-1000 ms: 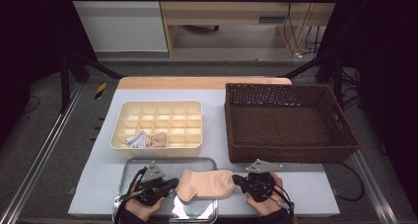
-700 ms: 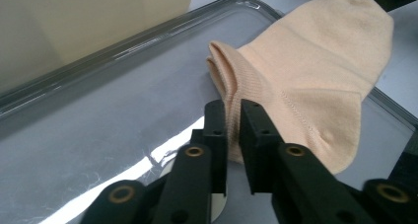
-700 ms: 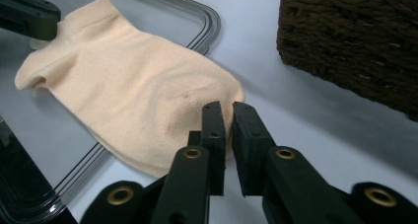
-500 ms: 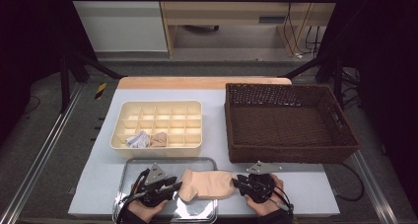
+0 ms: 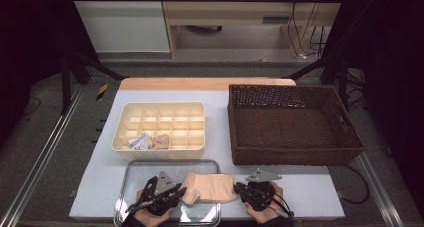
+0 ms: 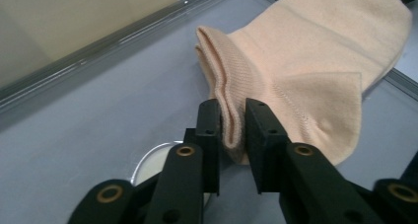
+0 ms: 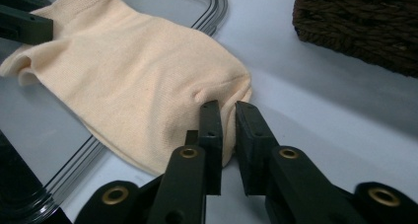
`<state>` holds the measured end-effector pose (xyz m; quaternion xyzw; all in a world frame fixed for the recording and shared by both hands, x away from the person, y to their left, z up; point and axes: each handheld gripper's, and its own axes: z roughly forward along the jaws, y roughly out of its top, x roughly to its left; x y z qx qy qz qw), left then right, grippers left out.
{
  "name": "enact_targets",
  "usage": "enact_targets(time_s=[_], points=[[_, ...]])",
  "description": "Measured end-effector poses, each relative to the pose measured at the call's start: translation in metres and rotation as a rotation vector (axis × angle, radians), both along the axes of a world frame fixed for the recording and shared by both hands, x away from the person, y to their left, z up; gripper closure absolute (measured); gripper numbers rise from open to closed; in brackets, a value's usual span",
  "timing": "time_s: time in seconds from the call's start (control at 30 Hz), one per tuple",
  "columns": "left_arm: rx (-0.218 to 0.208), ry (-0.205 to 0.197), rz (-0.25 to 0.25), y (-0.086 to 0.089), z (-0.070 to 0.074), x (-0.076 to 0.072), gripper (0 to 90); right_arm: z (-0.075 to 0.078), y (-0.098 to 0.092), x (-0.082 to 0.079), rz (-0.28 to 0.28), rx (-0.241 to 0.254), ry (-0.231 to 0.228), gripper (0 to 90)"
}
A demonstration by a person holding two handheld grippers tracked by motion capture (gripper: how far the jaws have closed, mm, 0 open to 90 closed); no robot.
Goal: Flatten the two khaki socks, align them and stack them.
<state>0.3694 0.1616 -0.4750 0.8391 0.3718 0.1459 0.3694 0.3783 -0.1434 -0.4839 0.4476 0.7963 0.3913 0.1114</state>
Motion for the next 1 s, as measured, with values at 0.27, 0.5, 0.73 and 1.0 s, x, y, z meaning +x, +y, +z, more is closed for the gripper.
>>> enact_targets(time_s=[0.27, 0.5, 0.73, 1.0], points=[[-0.045, 0.018, 0.003, 0.007, 0.003, 0.004, 81.7, 0.006, -0.009, 0.011, -0.013, 0.021, 0.015, 86.1], [-0.017, 0.013, -0.015, 0.002, 0.001, 0.001, 81.3, 0.004, -0.012, 0.027, -0.043, -0.018, -0.014, 86.1], [-0.048, -0.017, -0.009, 0.004, 0.002, 0.001, 73.3, 0.007, -0.013, 0.023, -0.041, 0.001, -0.034, 78.7], [-0.108, -0.073, -0.003, 0.009, 0.023, 0.003, 68.1, 0.015, -0.024, 0.018, -0.048, 0.073, -0.090, 68.2]])
